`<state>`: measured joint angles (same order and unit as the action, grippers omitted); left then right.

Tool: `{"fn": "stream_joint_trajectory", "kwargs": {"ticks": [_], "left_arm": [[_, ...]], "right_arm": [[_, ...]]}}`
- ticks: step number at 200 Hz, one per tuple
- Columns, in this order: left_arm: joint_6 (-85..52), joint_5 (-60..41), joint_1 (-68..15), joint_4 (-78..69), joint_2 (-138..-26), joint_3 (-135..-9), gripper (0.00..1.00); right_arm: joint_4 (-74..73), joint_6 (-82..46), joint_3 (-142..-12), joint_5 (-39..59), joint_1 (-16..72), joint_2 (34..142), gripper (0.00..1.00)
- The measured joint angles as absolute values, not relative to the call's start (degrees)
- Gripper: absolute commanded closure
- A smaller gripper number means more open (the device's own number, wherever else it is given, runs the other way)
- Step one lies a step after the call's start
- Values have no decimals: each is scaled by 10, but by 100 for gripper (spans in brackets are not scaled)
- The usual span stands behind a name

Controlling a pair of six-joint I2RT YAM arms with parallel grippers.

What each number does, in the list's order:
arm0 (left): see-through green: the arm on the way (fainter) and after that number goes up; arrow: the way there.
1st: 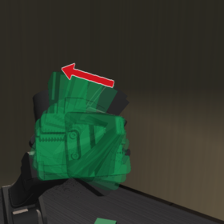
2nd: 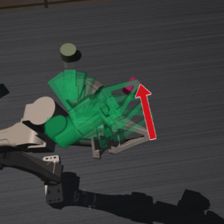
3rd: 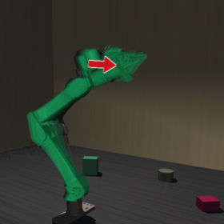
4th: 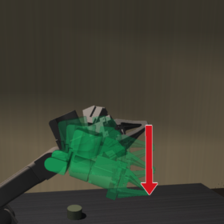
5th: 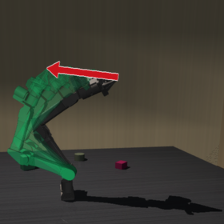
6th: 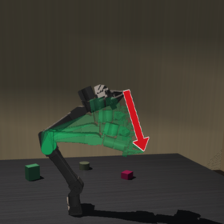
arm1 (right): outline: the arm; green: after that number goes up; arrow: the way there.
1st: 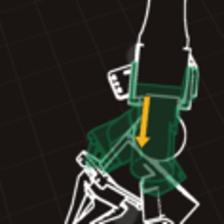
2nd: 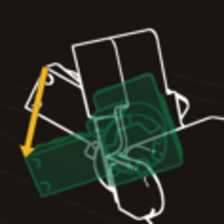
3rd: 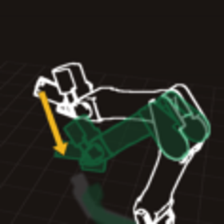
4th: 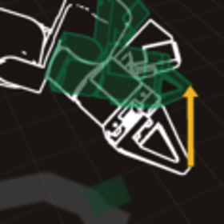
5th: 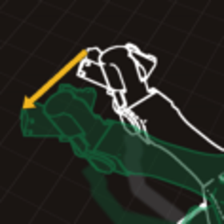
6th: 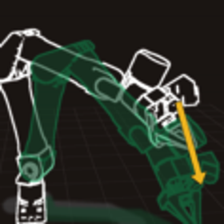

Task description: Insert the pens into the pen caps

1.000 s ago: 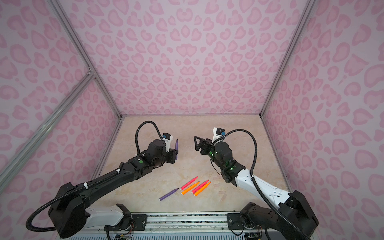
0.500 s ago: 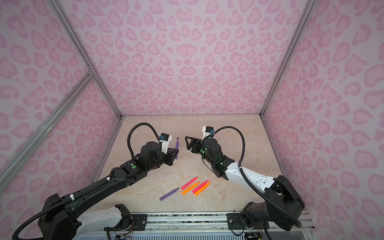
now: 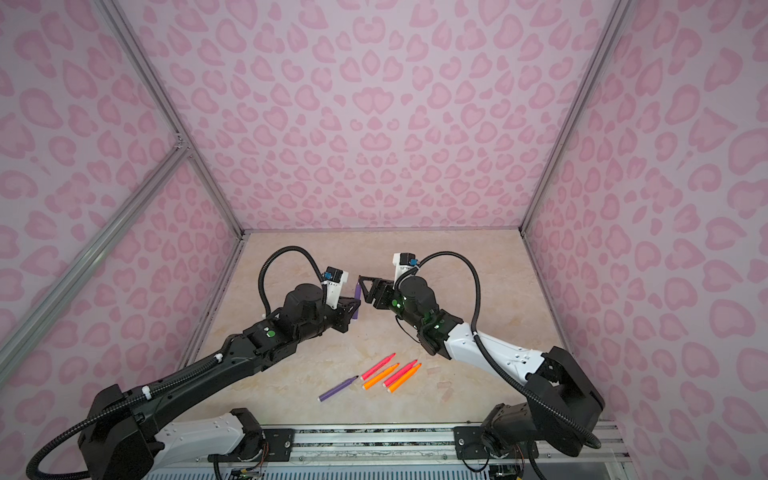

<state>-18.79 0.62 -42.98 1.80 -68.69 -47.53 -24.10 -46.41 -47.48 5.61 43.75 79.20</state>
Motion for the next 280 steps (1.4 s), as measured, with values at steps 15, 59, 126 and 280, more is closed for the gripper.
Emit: {"fn": "stream_joint_trajectory", "kwargs": {"ticks": [15,59,126,280], "left_arm": [[-188,5,-430,21,-691,-480,96],[-194,5,-430,31,-690,-487,96],[-185,-48,-436,28,-676,-486,96],[-180,-72,-440,35,-695,-497,75]], "right_arm": [[-243,-465,-466,55,443,779,24],[-241,-462,-444,26,468,748,24],[-231,-454,-455,11,487,766,41],[-236,-461,-459,4,488,782,100]]}}
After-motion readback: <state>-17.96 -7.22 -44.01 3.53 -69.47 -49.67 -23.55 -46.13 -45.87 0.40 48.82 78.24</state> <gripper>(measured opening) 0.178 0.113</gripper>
